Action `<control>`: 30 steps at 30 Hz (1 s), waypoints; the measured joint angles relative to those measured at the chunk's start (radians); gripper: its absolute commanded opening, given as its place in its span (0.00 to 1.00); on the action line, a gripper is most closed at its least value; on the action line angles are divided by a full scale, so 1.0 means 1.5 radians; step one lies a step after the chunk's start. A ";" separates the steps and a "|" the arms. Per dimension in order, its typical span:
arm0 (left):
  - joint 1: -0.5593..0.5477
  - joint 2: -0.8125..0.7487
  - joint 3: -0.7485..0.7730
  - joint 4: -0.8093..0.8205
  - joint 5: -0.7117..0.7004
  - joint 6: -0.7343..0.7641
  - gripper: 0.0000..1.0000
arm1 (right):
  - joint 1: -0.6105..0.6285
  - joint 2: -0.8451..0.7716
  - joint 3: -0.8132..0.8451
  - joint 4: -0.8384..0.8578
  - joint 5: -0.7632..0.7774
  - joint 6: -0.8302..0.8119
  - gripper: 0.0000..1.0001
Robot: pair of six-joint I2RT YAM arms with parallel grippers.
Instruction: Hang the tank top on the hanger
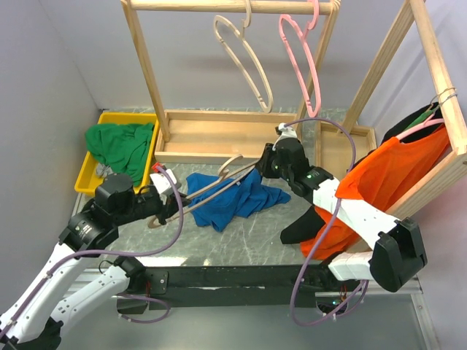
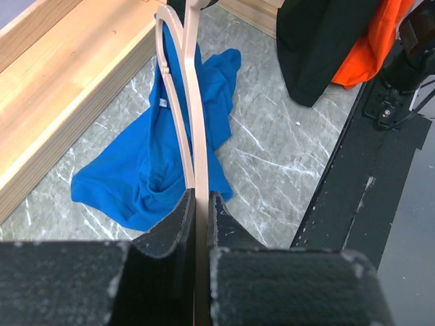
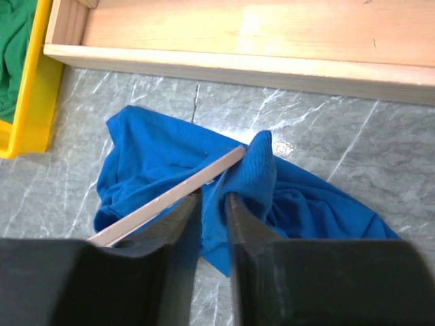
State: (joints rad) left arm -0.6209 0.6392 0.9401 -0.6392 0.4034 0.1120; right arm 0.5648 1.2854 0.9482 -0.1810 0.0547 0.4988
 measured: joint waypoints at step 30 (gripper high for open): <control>-0.001 0.012 0.001 -0.047 -0.049 -0.035 0.01 | -0.018 0.013 -0.202 0.013 0.009 0.074 0.41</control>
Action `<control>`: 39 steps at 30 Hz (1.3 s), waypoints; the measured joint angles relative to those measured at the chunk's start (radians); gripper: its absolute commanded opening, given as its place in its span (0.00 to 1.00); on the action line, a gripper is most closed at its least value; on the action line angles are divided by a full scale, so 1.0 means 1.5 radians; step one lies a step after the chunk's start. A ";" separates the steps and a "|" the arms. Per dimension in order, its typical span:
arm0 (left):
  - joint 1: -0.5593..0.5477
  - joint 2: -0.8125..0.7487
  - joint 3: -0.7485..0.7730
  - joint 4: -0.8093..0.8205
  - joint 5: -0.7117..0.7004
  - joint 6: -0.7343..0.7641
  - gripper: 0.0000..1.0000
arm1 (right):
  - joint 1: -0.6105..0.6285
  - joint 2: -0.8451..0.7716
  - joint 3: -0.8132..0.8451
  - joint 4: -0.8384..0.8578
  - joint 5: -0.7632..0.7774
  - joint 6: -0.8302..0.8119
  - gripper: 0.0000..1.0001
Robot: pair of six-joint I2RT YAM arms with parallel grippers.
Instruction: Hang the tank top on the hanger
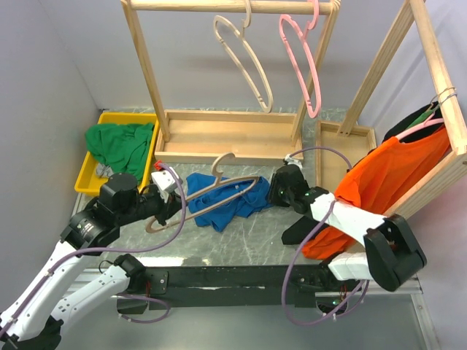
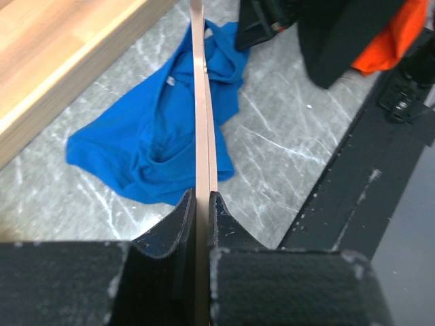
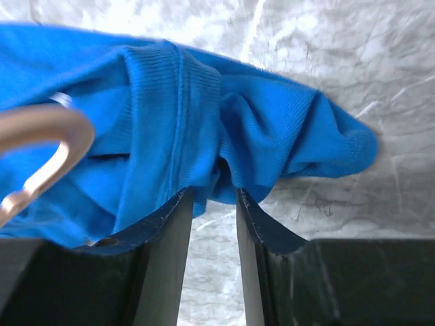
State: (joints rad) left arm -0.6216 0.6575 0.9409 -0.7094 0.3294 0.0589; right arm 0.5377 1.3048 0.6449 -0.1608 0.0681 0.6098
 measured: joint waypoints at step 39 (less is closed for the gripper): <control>0.000 0.036 0.027 -0.008 0.004 0.006 0.01 | 0.047 0.123 0.181 -0.064 0.149 -0.029 0.00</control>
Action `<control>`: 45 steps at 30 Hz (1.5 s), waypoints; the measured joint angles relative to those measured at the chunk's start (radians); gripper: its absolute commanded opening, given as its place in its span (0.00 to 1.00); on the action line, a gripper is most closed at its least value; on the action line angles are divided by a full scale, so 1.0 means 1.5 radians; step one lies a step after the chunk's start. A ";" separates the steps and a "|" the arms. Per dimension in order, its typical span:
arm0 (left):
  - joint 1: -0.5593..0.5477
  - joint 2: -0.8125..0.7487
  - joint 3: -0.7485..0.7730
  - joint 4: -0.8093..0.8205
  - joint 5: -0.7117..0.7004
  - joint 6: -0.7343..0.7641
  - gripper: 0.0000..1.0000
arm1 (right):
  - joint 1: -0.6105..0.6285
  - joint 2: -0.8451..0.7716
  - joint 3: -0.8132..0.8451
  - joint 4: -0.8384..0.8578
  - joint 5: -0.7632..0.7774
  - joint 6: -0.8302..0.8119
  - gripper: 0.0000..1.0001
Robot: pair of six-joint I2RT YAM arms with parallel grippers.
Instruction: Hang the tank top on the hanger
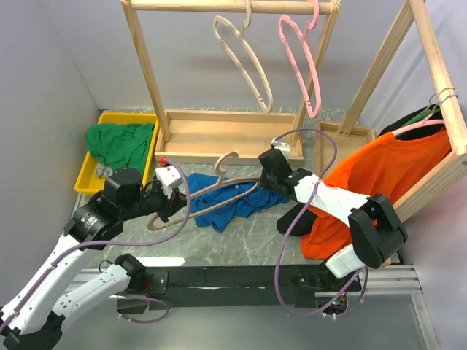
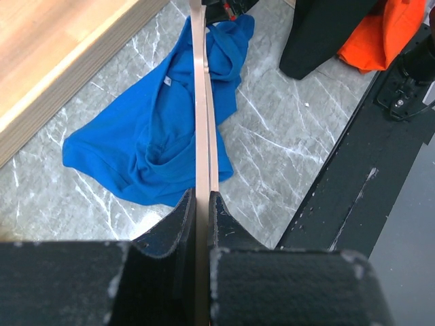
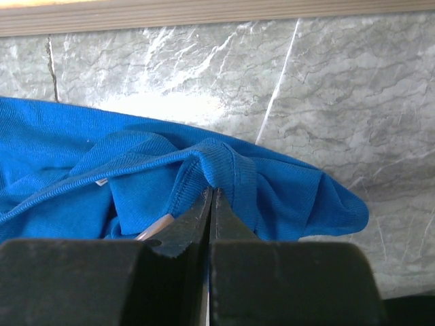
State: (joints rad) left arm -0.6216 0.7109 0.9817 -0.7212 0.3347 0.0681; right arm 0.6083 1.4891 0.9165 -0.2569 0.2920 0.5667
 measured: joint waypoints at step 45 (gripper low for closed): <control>-0.002 0.083 -0.130 0.297 0.010 -0.117 0.01 | 0.007 -0.136 0.052 0.016 -0.083 -0.007 0.00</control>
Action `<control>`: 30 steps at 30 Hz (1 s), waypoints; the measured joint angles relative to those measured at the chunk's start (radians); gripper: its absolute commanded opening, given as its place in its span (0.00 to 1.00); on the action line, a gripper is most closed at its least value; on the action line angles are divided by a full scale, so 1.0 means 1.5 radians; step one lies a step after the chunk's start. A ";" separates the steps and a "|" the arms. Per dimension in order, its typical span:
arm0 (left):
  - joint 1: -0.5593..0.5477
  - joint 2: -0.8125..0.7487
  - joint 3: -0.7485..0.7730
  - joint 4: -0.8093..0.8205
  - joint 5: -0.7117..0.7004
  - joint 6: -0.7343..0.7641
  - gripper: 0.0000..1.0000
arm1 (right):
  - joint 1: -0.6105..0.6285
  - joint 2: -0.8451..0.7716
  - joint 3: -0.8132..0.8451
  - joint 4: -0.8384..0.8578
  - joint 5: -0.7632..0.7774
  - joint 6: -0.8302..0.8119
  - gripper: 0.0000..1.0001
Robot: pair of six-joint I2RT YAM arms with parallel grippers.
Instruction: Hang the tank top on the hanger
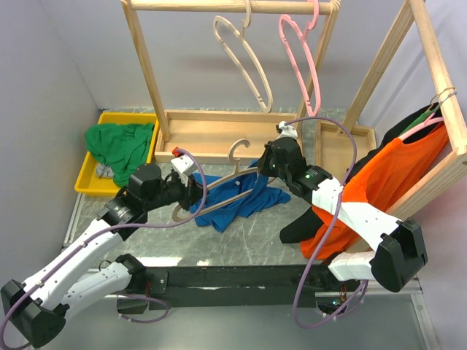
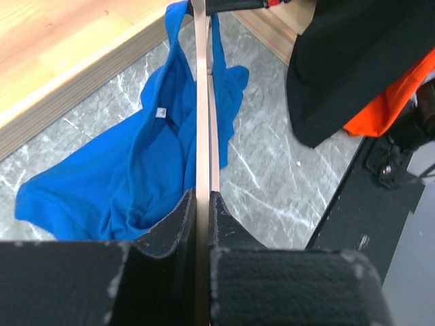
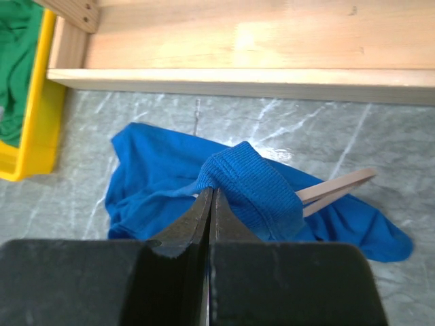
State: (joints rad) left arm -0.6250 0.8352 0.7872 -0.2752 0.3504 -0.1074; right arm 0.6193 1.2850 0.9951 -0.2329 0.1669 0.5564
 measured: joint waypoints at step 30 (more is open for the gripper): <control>-0.092 0.194 -0.104 0.411 -0.195 -0.146 0.05 | 0.006 -0.036 -0.020 0.014 0.002 0.005 0.56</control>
State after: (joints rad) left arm -0.7628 1.1259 0.6319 0.3412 0.0582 -0.3260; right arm 0.6289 1.2312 0.9646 -0.2119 0.1699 0.5632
